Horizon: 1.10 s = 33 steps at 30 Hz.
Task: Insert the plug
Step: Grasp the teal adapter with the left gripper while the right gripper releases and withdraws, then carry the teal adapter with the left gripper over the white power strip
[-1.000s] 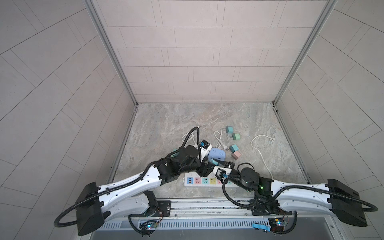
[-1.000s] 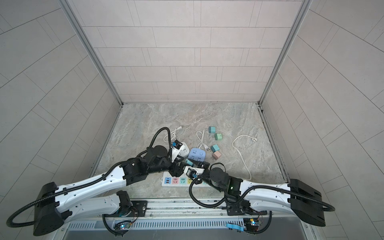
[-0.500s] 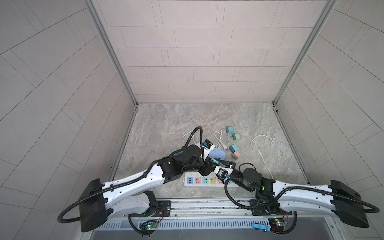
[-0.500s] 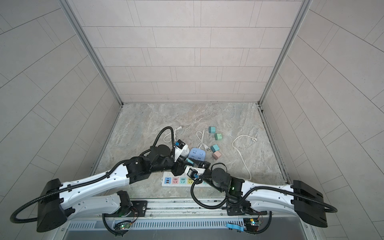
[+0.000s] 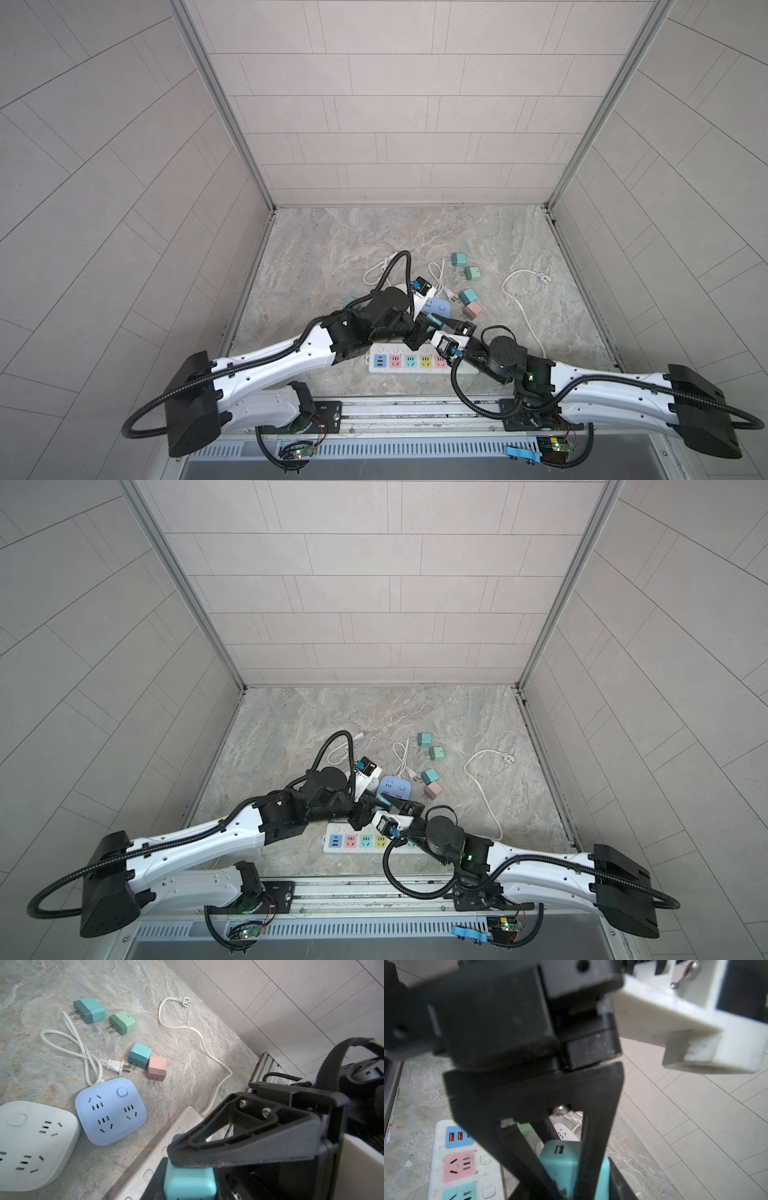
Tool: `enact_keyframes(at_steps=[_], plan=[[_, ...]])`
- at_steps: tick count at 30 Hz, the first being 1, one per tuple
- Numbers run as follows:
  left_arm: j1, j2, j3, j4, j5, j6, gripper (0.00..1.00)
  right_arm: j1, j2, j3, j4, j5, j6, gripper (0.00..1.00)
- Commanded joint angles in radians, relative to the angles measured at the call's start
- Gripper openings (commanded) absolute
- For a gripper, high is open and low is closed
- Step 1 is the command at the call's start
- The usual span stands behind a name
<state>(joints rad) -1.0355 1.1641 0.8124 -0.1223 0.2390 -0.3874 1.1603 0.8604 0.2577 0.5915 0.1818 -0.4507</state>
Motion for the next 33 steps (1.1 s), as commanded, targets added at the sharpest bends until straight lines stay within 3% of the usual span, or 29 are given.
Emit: enact_keyframes(at_steps=[1, 2, 4, 5, 9, 12, 14, 16, 20, 24, 28, 33], plan=[[-0.009, 0.022, 0.019, -0.012, 0.011, 0.060, 0.19, 0.008, -0.016, 0.010, 0.017, -0.001, 0.006, 0.30], [-0.009, 0.023, 0.026, -0.018, 0.003, 0.067, 0.17, 0.007, -0.016, 0.010, 0.018, 0.013, 0.008, 0.34], [-0.007, 0.029, 0.034, -0.023, -0.017, 0.077, 0.14, 0.007, -0.024, 0.017, -0.008, 0.052, 0.012, 0.56], [-0.007, 0.031, 0.036, -0.020, -0.029, 0.087, 0.12, 0.006, -0.036, 0.027, -0.044, 0.066, 0.017, 0.62], [0.012, 0.032, 0.039, 0.008, -0.100, 0.130, 0.07, 0.004, -0.106, 0.074, -0.224, 0.158, 0.069, 0.69], [0.066, 0.048, 0.067, -0.019, -0.098, 0.143, 0.01, -0.013, -0.195, 0.026, -0.253, 0.239, 0.123, 0.77], [0.098, 0.052, 0.090, -0.059, -0.102, 0.149, 0.00, -0.059, -0.276, -0.016, -0.251, 0.276, 0.181, 0.87], [0.116, 0.042, 0.102, -0.095, -0.140, 0.162, 0.00, -0.174, -0.365, -0.041, -0.286, 0.271, 0.312, 0.99], [0.123, -0.009, 0.088, -0.121, -0.231, 0.195, 0.00, -0.505, -0.436, -0.019, -0.456, 0.203, 0.616, 1.00], [0.122, -0.076, 0.030, -0.076, -0.266, 0.238, 0.00, -0.790, -0.324, 0.054, -0.608, 0.085, 0.809, 1.00], [0.115, -0.058, 0.017, -0.075, -0.244, 0.244, 0.00, -0.921, -0.215, 0.081, -0.623, 0.073, 0.882, 1.00], [0.066, 0.030, 0.082, -0.141, -0.166, 0.296, 0.00, -0.981, -0.095, 0.047, -0.471, 0.071, 0.958, 1.00]])
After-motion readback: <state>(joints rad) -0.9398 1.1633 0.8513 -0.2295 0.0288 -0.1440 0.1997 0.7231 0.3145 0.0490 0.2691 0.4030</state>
